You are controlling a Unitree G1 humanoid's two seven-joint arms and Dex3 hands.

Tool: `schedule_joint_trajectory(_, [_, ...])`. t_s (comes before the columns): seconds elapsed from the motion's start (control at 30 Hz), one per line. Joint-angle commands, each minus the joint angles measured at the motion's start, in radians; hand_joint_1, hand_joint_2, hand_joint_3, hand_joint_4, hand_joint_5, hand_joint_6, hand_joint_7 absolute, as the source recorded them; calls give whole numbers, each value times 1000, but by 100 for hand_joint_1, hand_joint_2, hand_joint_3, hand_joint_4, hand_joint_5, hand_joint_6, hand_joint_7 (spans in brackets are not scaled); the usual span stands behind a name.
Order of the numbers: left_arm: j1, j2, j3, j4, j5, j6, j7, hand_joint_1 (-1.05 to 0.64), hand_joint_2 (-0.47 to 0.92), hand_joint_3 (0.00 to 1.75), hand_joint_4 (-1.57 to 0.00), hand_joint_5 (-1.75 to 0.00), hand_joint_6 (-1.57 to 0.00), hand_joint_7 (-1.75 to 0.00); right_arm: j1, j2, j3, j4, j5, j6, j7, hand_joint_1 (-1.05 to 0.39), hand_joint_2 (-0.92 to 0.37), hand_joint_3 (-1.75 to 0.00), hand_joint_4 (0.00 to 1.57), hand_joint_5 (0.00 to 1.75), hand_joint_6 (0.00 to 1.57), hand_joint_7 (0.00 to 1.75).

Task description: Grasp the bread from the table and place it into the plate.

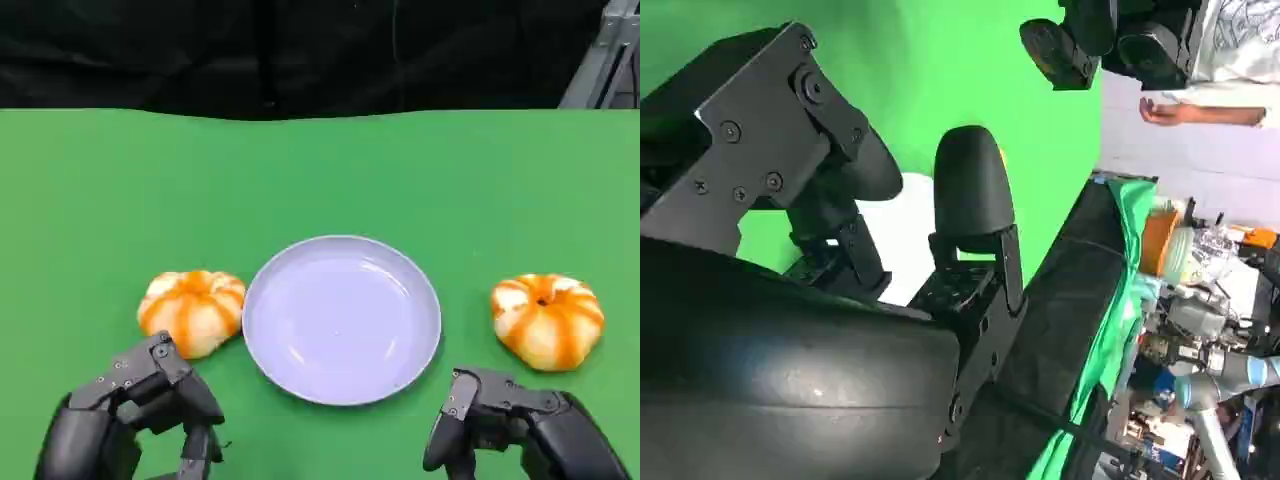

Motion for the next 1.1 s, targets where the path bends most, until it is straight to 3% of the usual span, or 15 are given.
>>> schedule_joint_trajectory(0.03, [1, 11, 9, 2, 7, -13, -1, -9, 39, 142, -80, -175, -73, -162, 5, -2, -3, -15, 10, 7, -3, 11, -29, -149, 89, 166, 77, 145])
schedule_joint_trajectory(0.67, [0, 24, 17, -16, 49, 4, 9, -9, 39, 143, -80, -175, -72, -161, 11, -7, 0, -40, 8, 19, -1, 11, -29, -150, 89, 167, 76, 146])
schedule_joint_trajectory(0.73, [2, 35, 22, -51, 93, 43, 22, -16, 54, 101, -62, -136, -68, -103, 17, -9, -1, -46, 11, 19, 1, 11, -30, -150, 88, 167, 75, 146])
schedule_joint_trajectory(0.77, [3, 36, 23, -60, 104, 54, 24, -17, 57, 94, -60, -130, -69, -94, 19, -9, -1, -47, 12, 19, 2, 11, -30, -150, 88, 167, 75, 146])
schedule_joint_trajectory(0.97, [4, 32, 23, -72, 113, 71, 25, -18, 60, 85, -58, -125, -71, -82, 20, -8, -1, -48, 12, 20, 3, 11, -30, -149, 88, 168, 75, 147])
schedule_joint_trajectory(1.0, [-22, 76, 39, -97, 180, 139, 13, -18, 60, 85, -58, -125, -71, -82, 15, -5, 0, -46, 11, 23, 1, 11, -30, -149, 88, 168, 75, 147])
schedule_joint_trajectory(1.03, [-41, 109, 50, -118, 231, 192, 4, -34, 76, 50, -41, -106, -52, -60, 11, -2, 1, -45, 10, 25, 0, 11, -30, -149, 89, 167, 75, 147])
schedule_joint_trajectory(1.1, [-62, 143, 59, -147, 287, 263, -4, -43, 88, 23, -32, -95, -44, -44, 7, 0, 2, -44, 10, 27, -2, 10, -30, -148, 89, 167, 76, 147])
